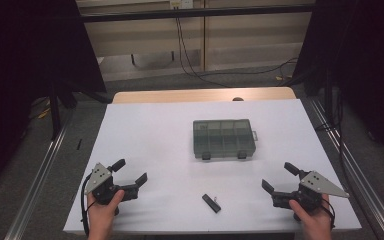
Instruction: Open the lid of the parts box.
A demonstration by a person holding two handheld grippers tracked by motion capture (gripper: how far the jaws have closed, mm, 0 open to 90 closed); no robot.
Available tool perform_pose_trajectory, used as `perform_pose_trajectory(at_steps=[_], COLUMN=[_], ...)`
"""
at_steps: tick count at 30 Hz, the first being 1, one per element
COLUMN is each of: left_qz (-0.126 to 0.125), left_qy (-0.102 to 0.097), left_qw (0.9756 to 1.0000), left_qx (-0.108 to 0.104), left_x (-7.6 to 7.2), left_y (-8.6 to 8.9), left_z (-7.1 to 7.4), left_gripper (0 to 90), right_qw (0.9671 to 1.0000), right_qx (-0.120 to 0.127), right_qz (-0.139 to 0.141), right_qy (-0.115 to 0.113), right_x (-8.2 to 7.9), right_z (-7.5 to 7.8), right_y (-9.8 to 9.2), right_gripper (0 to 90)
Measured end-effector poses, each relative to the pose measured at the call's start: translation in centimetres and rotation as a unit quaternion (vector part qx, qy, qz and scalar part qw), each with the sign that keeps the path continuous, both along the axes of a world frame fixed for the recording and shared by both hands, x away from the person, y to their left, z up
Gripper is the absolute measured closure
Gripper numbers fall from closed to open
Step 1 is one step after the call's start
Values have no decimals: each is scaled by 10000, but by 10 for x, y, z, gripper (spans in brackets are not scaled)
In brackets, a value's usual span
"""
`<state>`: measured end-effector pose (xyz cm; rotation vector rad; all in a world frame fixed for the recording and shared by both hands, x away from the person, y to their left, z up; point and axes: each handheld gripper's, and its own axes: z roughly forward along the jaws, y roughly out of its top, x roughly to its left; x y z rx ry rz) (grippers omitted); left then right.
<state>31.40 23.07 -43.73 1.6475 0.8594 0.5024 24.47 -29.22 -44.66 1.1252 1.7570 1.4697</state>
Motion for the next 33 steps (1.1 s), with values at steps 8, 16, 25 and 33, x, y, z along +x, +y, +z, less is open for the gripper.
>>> perform_pose_trajectory(at_steps=[8, 16, 25, 33], left_qz=[-49, -73, -144, -184], left_qy=[18, -2, 39, 102], left_qw=[10000, 10000, 9998, 9997], left_qx=[17, 49, 121, 112], left_x=[2, 4, 7, 13], left_y=[-5, -9, -18, -30], left_z=[0, 1, 1, 2], left_gripper=[28, 24, 23, 22], right_qw=[10000, 10000, 10000, 9999], right_qx=[1, -36, -40, -108], right_qz=[16, -3, -36, -54], right_qy=[12, 8, 19, 38], right_x=[1, 2, 4, 9], right_z=[0, 1, 1, 2], right_y=[2, 2, 1, 2], right_gripper=[14, 16, 16, 15])
